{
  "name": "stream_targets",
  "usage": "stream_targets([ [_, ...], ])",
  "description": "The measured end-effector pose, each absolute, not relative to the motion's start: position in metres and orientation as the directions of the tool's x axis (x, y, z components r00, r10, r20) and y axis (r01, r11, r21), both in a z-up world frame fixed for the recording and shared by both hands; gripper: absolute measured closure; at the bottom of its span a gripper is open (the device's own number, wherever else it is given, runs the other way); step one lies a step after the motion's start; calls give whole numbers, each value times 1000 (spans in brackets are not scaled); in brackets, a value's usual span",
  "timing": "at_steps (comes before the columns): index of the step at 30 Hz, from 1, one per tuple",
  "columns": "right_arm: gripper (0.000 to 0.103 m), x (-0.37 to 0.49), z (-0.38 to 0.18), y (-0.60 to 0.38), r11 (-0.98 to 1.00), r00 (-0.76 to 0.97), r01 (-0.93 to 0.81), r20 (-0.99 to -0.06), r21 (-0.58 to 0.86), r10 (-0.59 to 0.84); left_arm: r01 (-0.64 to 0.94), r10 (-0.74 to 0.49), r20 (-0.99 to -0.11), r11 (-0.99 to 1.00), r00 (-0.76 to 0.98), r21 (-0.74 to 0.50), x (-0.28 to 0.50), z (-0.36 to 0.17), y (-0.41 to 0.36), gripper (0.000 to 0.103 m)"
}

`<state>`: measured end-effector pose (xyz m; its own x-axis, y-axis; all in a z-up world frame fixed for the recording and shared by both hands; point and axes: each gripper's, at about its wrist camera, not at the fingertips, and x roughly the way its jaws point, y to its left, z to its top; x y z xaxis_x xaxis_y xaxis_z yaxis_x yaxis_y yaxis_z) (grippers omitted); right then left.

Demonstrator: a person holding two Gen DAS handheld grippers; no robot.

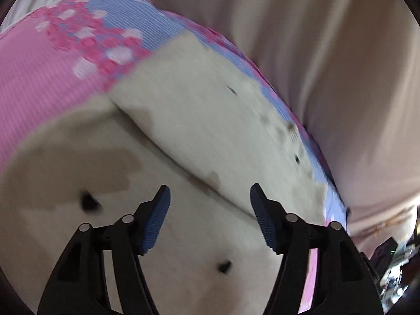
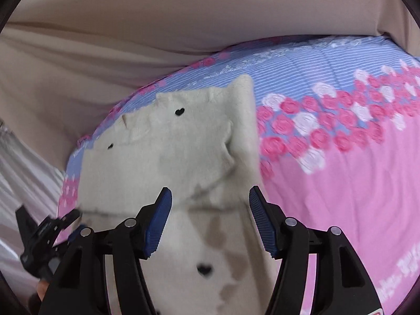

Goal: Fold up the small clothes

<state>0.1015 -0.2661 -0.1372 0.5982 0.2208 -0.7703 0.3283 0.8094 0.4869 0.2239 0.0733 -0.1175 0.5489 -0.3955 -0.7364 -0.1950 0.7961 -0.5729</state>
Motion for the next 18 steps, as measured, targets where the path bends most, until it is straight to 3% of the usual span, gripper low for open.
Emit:
stream_targets([
  [4, 45, 130, -170, -264, 755, 549, 428, -806, 496, 218, -293, -400, -721, 720, 566, -629, 249, -134, 122, 36],
  [5, 51, 132, -173, -261, 744, 557, 439, -802, 504, 214, -319, -398, -714, 694, 576, -645, 255, -138, 135, 37],
  [6, 77, 135, -174, -259, 739, 560, 437, -798, 512, 223, -334, -389, -708, 681, 589, -652, 260, -141, 145, 43],
  [7, 91, 137, -172, -257, 733, 568, 429, -788, 528, 235, -332, -389, -701, 676, 598, -658, 263, -144, 149, 50],
  [9, 92, 136, -145, -257, 740, 641, 384, -736, 552, 216, -317, -399, -702, 685, 589, -656, 277, -145, 156, 77],
  [11, 92, 134, -109, -259, 769, 707, 330, -683, 548, 184, -263, -411, -672, 697, 617, -667, 286, -128, 162, 87],
  [14, 92, 128, -75, -263, 809, 759, 293, -638, 509, 126, -206, -404, -625, 707, 668, -676, 284, -109, 169, 88],
  [18, 92, 147, -139, -268, 837, 608, 372, -787, 402, 108, -235, -358, -719, 779, 595, -582, 293, -130, 155, 86],
])
